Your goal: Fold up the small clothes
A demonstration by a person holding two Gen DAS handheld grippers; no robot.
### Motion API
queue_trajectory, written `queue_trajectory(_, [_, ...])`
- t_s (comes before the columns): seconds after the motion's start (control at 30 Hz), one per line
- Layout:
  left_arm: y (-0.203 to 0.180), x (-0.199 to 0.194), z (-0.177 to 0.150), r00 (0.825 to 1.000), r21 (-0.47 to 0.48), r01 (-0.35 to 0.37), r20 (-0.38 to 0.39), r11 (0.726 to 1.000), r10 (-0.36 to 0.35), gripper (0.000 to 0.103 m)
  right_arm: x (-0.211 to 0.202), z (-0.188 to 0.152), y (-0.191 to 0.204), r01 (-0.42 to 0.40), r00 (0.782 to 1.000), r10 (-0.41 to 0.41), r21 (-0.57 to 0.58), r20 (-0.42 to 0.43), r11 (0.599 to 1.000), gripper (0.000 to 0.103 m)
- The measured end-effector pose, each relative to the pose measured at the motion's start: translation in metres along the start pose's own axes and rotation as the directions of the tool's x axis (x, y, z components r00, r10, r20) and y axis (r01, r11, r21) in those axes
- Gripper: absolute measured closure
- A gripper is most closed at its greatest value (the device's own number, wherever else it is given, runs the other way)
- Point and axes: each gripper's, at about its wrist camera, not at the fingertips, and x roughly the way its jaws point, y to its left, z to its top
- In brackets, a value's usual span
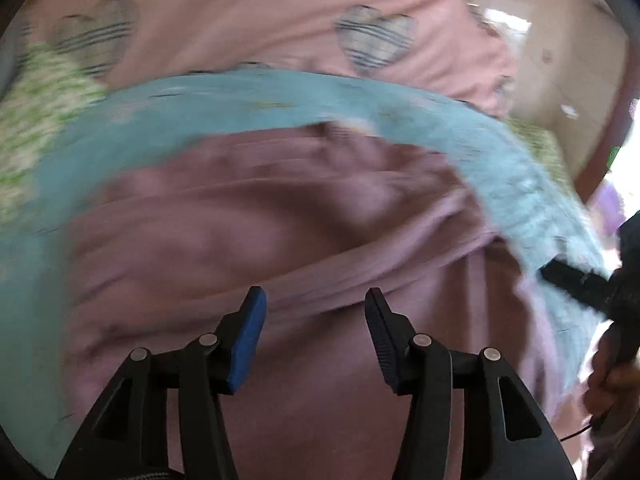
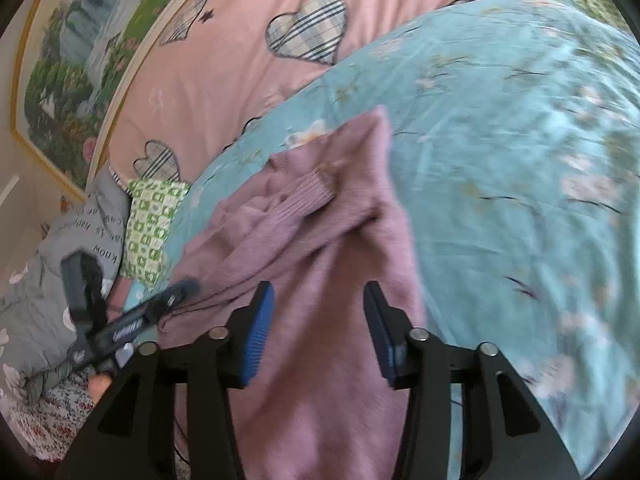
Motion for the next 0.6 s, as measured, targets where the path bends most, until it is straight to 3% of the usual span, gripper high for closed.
queue_trajectory(0.1, [0.047,-0.01,-0.015,0.995,-0.066,-0.103,-0.003,0.992,0.103,0.05,0.02,0.013,0.015,-0.021,1.0,0.021,-0.014,-0.01,1.0,0.051])
queue_trajectory(0.17, [0.081,-0.009,-0.025,0.981,-0.115,-0.193,-0.027,0.974,0.191,0.05,0.037,0.026,0.022,-0.035,0.999,0.034,-0.006,-0.014,0.999,0.048])
queue_trajectory(0.27, [0.116,-0.002,-0.035,0.962,-0.148,-0.271,-0.066,0.951,0.264,0.05,0.069,0.044,0.024,0.011,0.999,-0.01,0.021,-0.051,1.0,0.045])
queue_trajectory(0.4, [0.133,0.014,-0.04,0.963,-0.169,-0.263,-0.098,0.95,0.25,0.044,0.11,0.059,0.011,0.08,0.992,-0.068,0.111,-0.105,0.991,0.045])
queue_trajectory(0.5, [0.137,0.022,-0.037,0.962,-0.204,-0.271,-0.101,0.941,0.255,0.042,0.134,0.064,0.005,0.061,0.992,-0.04,0.171,-0.122,0.983,0.045])
queue_trajectory(0.53, [0.136,0.023,-0.033,0.962,-0.219,-0.272,-0.097,0.937,0.256,0.042,0.138,0.066,0.007,0.058,0.992,-0.038,0.171,-0.118,0.984,0.06])
queue_trajectory(0.57, [0.135,0.024,-0.029,0.961,-0.228,-0.276,-0.093,0.934,0.261,0.043,0.143,0.069,0.013,0.046,0.993,-0.028,0.155,-0.118,0.987,0.09])
queue_trajectory(0.6, [0.133,0.025,-0.025,0.96,-0.234,-0.278,-0.088,0.932,0.265,0.043,0.144,0.071,0.018,0.029,0.993,-0.011,0.15,-0.116,0.988,0.095])
